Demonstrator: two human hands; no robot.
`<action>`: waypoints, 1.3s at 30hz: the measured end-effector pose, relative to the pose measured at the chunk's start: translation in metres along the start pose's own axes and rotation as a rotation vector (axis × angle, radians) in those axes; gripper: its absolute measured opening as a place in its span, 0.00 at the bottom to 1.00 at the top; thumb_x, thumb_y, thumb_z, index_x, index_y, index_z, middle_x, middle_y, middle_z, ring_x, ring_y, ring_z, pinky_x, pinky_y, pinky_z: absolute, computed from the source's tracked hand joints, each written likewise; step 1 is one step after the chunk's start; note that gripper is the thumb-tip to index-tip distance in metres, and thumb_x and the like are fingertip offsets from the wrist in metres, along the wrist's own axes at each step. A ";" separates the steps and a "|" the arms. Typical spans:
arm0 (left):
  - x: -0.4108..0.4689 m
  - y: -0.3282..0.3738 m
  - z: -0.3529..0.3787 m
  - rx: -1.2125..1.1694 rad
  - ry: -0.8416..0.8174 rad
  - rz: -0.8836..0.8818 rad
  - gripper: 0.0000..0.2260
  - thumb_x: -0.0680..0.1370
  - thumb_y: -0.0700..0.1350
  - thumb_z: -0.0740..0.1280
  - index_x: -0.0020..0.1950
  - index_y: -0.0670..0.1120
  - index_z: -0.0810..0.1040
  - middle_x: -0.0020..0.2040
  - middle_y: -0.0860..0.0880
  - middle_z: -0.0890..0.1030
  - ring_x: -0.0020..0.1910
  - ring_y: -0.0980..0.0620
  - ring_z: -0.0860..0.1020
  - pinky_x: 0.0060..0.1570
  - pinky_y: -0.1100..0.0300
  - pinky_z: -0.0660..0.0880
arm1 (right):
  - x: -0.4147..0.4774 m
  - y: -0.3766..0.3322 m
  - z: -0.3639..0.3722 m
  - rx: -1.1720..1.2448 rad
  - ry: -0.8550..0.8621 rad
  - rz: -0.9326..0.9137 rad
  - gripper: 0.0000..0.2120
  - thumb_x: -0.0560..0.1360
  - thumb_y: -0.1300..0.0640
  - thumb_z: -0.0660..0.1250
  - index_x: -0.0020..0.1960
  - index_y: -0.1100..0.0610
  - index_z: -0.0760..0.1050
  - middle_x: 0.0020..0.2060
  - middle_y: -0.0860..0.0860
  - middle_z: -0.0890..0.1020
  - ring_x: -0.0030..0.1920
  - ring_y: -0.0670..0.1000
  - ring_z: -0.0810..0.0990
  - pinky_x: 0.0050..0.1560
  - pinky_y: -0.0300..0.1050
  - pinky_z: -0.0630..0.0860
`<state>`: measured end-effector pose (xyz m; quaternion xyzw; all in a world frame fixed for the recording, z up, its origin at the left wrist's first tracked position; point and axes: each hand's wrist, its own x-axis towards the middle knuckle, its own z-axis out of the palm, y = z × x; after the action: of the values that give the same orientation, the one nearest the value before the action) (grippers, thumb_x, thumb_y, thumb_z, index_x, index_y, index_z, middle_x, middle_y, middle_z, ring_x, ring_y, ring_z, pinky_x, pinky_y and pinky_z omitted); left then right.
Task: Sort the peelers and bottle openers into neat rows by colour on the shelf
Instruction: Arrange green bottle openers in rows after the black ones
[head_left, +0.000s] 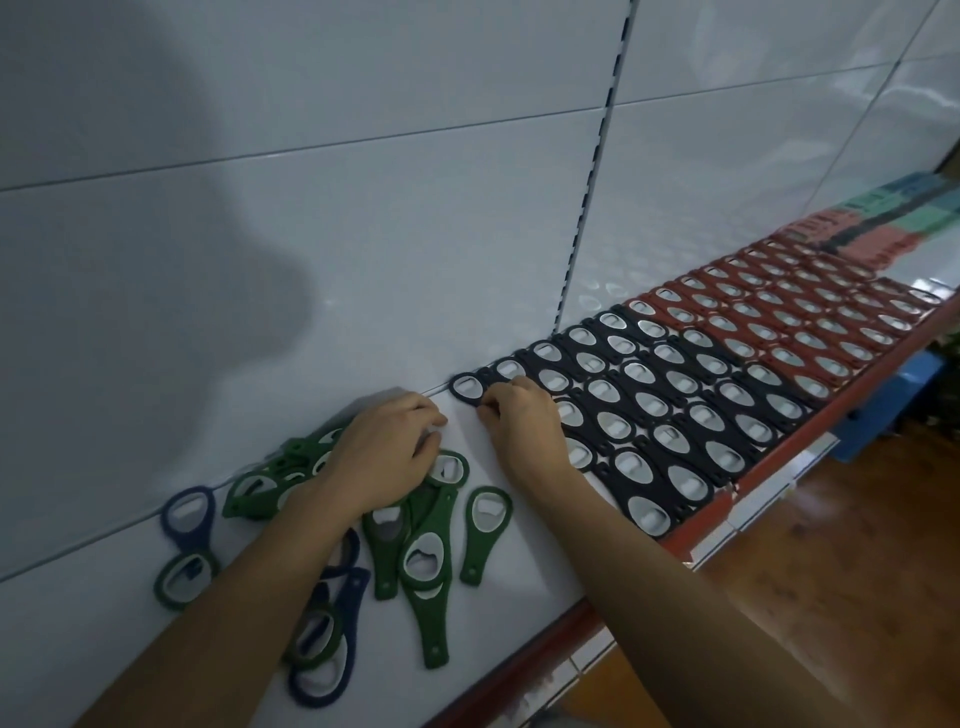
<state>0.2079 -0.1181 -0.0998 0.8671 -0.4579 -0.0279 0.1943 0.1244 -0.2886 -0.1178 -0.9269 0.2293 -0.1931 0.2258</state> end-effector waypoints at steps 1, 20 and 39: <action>-0.002 0.001 -0.003 -0.001 0.004 -0.001 0.15 0.83 0.47 0.62 0.67 0.47 0.80 0.64 0.53 0.79 0.59 0.54 0.77 0.61 0.52 0.76 | -0.001 -0.001 -0.001 0.013 0.005 -0.003 0.07 0.79 0.56 0.69 0.50 0.60 0.82 0.46 0.55 0.79 0.46 0.57 0.78 0.44 0.48 0.71; -0.155 -0.037 -0.015 0.057 0.216 -0.417 0.32 0.74 0.67 0.64 0.75 0.56 0.68 0.70 0.52 0.71 0.67 0.49 0.71 0.64 0.44 0.72 | -0.080 -0.062 0.017 -0.205 -0.552 -0.396 0.37 0.81 0.31 0.46 0.82 0.49 0.42 0.82 0.56 0.47 0.81 0.63 0.40 0.77 0.71 0.40; -0.170 -0.045 -0.025 -0.134 0.187 -0.394 0.38 0.73 0.74 0.62 0.79 0.58 0.62 0.70 0.57 0.63 0.70 0.53 0.65 0.73 0.44 0.64 | -0.031 -0.045 -0.006 -0.008 -0.631 -0.557 0.33 0.77 0.38 0.53 0.81 0.41 0.52 0.81 0.49 0.54 0.80 0.54 0.51 0.78 0.65 0.54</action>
<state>0.1503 0.0494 -0.1156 0.9237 -0.2567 -0.0153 0.2839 0.1117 -0.2391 -0.0974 -0.9681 -0.1094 0.0475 0.2204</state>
